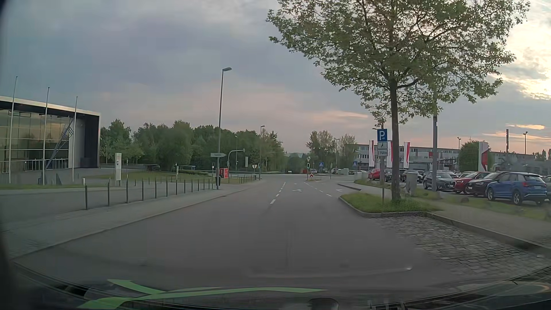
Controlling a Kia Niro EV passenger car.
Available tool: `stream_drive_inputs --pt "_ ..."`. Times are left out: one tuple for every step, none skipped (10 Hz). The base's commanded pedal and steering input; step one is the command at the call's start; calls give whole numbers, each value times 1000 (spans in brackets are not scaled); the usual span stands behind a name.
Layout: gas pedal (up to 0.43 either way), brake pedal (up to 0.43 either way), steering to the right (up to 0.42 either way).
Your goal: Follow the waypoints while adhering to traffic rules and regulations
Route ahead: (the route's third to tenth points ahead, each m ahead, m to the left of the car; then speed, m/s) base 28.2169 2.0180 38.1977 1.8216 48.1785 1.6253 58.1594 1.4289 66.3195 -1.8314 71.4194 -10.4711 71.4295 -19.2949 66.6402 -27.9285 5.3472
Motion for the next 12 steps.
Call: stream_drive_inputs --pt "0 0 3" --pt "0 0 -1" --pt "0 0 -3" --pt "0 0 -3" --pt "0 0 -2" --pt "0 0 0" --pt "0 0 5" --pt "0 0 15" --pt "0 0 26" --pt "0 12 29" --pt "0 61 25" --pt "0 104 23"
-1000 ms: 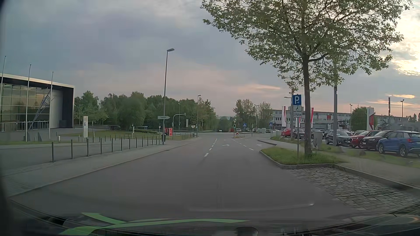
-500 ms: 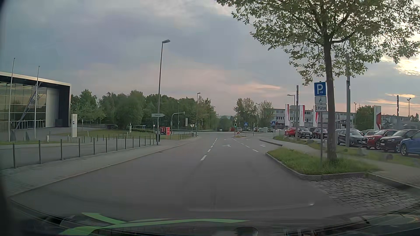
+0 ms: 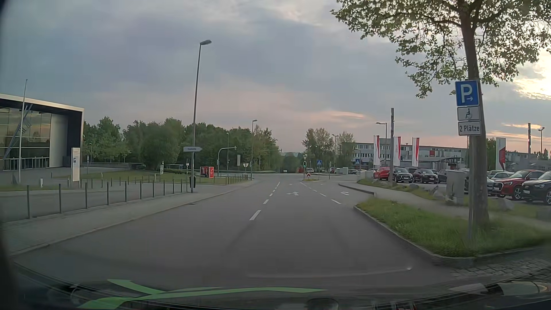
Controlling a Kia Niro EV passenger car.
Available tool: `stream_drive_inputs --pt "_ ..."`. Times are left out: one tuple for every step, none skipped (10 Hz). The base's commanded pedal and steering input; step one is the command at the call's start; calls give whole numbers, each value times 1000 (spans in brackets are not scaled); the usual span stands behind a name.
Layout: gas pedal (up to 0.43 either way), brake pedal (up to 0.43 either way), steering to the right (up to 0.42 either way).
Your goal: Follow the waypoints while adhering to traffic rules and regulations
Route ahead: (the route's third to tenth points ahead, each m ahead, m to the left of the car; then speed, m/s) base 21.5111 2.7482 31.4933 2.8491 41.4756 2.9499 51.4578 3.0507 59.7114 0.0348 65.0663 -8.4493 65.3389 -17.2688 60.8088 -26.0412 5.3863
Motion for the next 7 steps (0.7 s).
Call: stream_drive_inputs --pt "0 116 19" --pt "0 128 14" --pt "0 134 6" --pt "0 128 -1" --pt "0 122 -4" --pt "0 122 -5" --pt "0 122 -5"
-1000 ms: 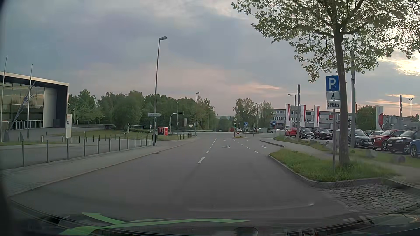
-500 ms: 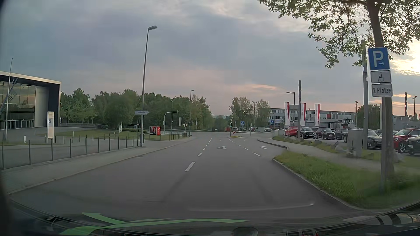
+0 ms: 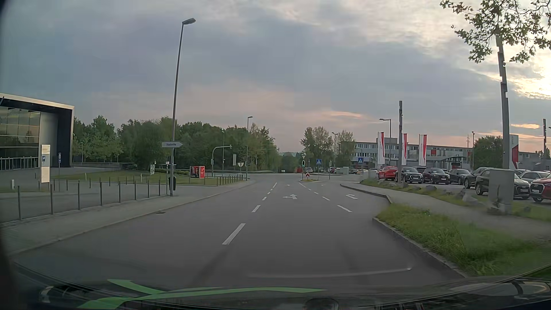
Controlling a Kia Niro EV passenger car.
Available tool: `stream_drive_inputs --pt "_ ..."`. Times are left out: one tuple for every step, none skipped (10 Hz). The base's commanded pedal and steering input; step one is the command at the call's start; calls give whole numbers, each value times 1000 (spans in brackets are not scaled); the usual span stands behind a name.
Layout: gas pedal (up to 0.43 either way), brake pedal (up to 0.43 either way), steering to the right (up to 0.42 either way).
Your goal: Follow the waypoints while adhering to traffic rules and regulations
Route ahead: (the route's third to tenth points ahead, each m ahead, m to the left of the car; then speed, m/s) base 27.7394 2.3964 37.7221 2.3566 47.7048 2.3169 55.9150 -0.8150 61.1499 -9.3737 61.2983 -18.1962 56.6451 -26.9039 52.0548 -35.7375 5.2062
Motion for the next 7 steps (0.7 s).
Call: stream_drive_inputs --pt "0 110 -5" --pt "0 91 -5" --pt "0 55 -5" --pt "0 49 -3" --pt "0 49 5" --pt "0 55 11" --pt "0 67 17"
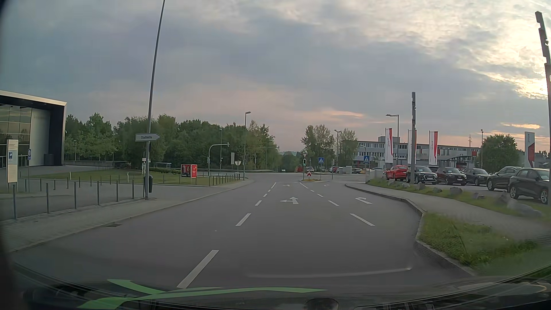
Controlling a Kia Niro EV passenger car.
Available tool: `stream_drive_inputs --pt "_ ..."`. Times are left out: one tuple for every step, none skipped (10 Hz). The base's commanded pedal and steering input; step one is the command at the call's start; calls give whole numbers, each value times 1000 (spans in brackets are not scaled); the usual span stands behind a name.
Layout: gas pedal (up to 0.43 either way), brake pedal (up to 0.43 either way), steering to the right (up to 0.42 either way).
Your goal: Follow the waypoints while adhering to traffic rules and regulations
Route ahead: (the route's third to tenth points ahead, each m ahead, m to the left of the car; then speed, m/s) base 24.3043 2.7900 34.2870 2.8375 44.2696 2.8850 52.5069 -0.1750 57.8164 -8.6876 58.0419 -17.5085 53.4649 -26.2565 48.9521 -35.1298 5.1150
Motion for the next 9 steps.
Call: stream_drive_inputs --pt "0 61 28" --pt "0 43 43" --pt "0 0 63" --pt "0 0 78" --pt "0 0 88" --pt "0 0 92" --pt "0 0 93" --pt "0 0 93" --pt "0 0 91"
